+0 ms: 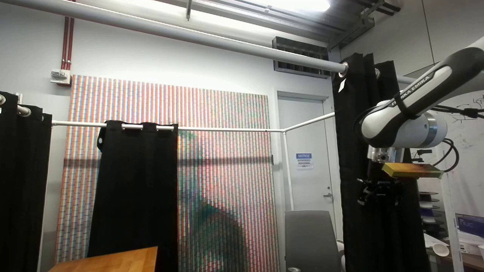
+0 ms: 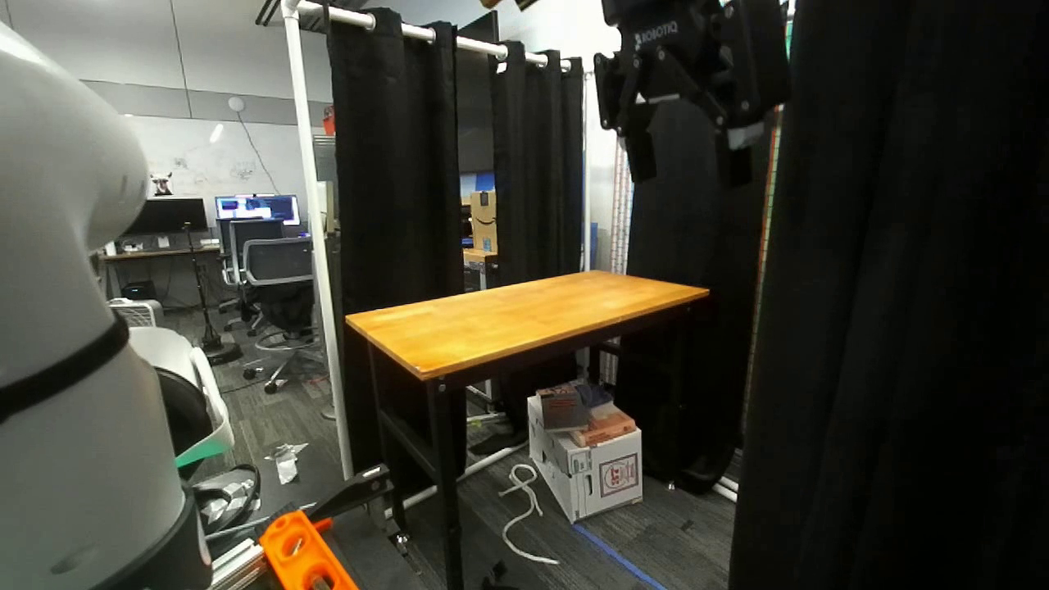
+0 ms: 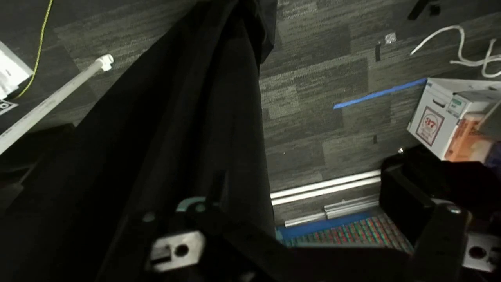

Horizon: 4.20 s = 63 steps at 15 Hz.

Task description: Pull the curtain to the left

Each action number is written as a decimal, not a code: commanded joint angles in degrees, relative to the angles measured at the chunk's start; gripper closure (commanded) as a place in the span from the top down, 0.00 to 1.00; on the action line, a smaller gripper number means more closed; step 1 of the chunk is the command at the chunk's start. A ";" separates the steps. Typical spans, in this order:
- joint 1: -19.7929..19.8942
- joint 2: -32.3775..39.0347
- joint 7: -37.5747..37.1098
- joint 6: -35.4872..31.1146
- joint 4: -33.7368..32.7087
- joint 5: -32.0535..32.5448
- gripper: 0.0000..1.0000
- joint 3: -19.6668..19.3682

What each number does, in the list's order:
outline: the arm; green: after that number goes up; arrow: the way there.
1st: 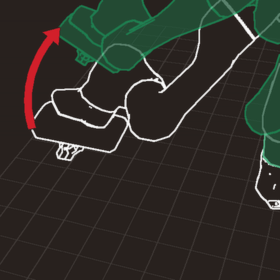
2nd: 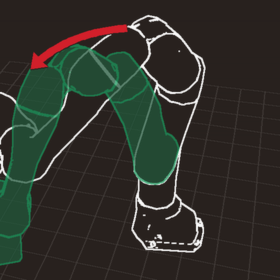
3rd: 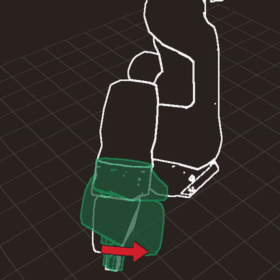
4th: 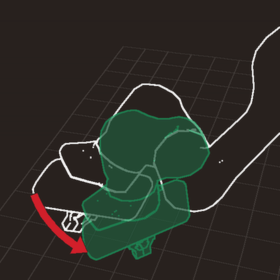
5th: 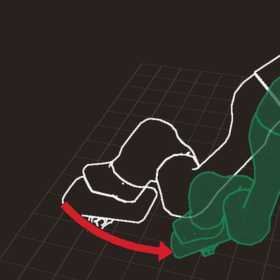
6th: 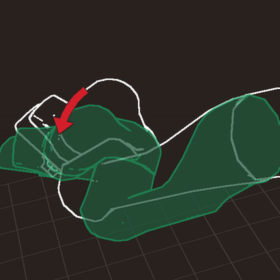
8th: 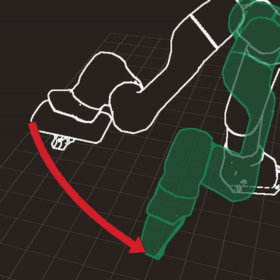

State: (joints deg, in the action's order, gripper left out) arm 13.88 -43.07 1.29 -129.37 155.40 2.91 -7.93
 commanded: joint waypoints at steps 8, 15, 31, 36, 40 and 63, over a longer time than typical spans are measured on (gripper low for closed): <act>4.06 -15.65 -10.51 -12.45 1.98 5.79 1.00 7.69; 17.04 -11.78 -18.89 -30.55 2.35 9.62 1.00 13.24; 37.86 -11.11 -27.06 -38.35 2.49 7.50 1.00 30.19; 38.41 -11.72 -27.48 -38.21 2.49 7.30 0.58 31.86; 38.53 -11.82 -27.44 -38.37 2.49 7.32 0.27 32.02; 13.35 -15.96 -20.12 -24.26 3.91 7.74 0.03 30.75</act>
State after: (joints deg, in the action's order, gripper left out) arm 36.16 -55.87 -21.07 -158.89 156.91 10.95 23.14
